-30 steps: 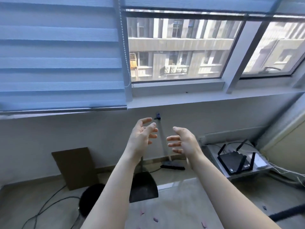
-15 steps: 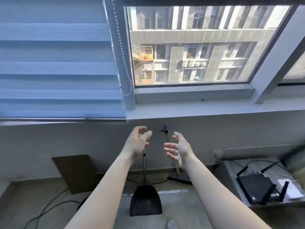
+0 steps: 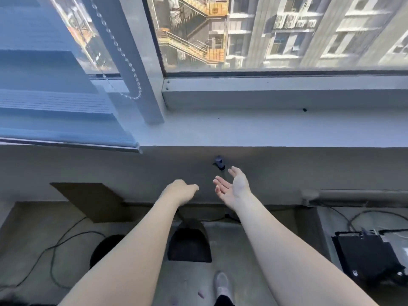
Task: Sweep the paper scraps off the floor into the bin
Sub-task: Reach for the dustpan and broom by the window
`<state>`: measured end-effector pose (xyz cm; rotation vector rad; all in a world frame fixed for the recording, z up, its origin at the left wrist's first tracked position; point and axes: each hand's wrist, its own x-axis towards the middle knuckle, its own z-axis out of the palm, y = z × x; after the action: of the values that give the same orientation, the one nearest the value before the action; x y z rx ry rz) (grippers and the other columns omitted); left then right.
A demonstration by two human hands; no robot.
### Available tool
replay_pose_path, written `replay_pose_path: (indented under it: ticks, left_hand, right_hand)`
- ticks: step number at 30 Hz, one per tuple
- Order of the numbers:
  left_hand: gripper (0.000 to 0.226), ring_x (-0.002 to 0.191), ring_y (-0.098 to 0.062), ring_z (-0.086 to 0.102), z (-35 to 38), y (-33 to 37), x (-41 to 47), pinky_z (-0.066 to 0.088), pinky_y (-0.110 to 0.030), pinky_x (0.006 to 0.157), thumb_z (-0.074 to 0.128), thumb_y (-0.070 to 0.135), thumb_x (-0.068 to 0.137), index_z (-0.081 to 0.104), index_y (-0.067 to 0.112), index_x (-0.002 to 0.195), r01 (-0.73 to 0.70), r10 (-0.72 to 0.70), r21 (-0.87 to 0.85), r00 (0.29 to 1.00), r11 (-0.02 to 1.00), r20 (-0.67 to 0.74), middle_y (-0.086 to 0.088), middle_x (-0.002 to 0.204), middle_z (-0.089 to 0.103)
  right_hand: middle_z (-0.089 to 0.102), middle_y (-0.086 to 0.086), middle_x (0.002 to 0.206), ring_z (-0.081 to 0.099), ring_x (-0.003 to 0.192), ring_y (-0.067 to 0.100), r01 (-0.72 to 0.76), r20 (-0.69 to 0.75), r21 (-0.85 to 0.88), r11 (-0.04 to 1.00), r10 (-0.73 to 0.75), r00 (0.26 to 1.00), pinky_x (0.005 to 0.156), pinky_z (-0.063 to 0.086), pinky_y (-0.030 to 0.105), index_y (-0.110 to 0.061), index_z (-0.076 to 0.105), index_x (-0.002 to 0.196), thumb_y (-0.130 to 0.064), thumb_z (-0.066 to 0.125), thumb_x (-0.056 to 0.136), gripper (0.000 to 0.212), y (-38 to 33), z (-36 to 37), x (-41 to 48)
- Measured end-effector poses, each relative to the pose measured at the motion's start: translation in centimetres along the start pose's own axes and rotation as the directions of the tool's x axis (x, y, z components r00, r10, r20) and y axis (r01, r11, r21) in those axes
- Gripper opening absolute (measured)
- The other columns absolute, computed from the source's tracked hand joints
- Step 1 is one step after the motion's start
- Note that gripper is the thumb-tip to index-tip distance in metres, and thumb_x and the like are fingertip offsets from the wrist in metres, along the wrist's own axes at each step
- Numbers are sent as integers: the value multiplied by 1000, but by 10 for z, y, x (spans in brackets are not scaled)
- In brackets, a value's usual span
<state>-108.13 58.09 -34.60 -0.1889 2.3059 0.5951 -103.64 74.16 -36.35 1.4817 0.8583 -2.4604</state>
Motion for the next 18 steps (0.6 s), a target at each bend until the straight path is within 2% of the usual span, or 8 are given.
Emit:
replay_pose_path:
  ticks: [4, 7, 9, 13, 14, 16, 18]
  left_hand:
    - [49, 89, -22, 61, 20, -12, 34, 49, -31, 76, 53, 55, 74, 62, 19, 107, 136, -143, 95, 987, 986, 70, 1, 100, 65]
    - [30, 72, -18, 59, 31, -16, 51, 47, -26, 66, 56, 45, 81, 61, 16, 88, 186, -199, 118, 974, 975, 107, 1, 80, 63]
    - [23, 64, -23, 60, 40, -19, 63, 44, -24, 58, 56, 37, 79, 60, 15, 78, 196, -219, 176, 968, 965, 122, -3, 72, 62]
    - [26, 49, -24, 63, 55, -24, 77, 47, -22, 50, 48, 24, 83, 64, 6, 92, 187, -252, 314, 950, 931, 184, -11, 76, 64]
    - [28, 52, -24, 64, 60, -25, 82, 50, -24, 53, 46, 23, 84, 64, 5, 96, 166, -250, 362, 948, 917, 199, -11, 77, 65]
    - [29, 70, -26, 69, 70, -28, 88, 55, -30, 68, 44, 18, 84, 62, 9, 104, 110, -248, 475, 939, 873, 237, -10, 78, 63]
    - [32, 88, -29, 68, 83, -35, 95, 54, -35, 78, 43, 13, 83, 61, 11, 110, 51, -270, 561, 910, 826, 316, -8, 78, 58]
  right_hand:
    - [66, 23, 122, 70, 100, 31, -31, 28, 146, 989, 27, 999, 68, 50, 31, -25, 52, 131, -41, 52, 104, 31, -4, 2, 37]
    - [66, 23, 122, 69, 103, 30, -71, 63, 194, 978, 60, 996, 71, 48, 32, -21, 57, 133, -38, 51, 104, 34, -4, 11, 62]
    - [67, 20, 123, 69, 100, 28, -91, 72, 185, 978, 79, 994, 71, 46, 32, -16, 62, 126, -33, 51, 102, 31, -4, 17, 77]
    - [67, 19, 110, 65, 95, 26, -154, 60, 136, 979, 147, 987, 74, 43, 32, -8, 64, 100, -22, 52, 102, 18, -3, 27, 94]
    - [66, 20, 109, 63, 94, 26, -178, 61, 138, 974, 171, 983, 74, 44, 31, -6, 63, 99, -20, 53, 102, 18, -1, 29, 98]
    - [64, 20, 110, 63, 90, 26, -209, 57, 150, 966, 203, 978, 68, 50, 30, -4, 62, 102, -20, 56, 103, 17, 5, 34, 108]
    - [63, 18, 105, 62, 81, 24, -217, 32, 156, 964, 215, 976, 53, 55, 26, -3, 61, 109, -18, 60, 103, 17, 14, 38, 118]
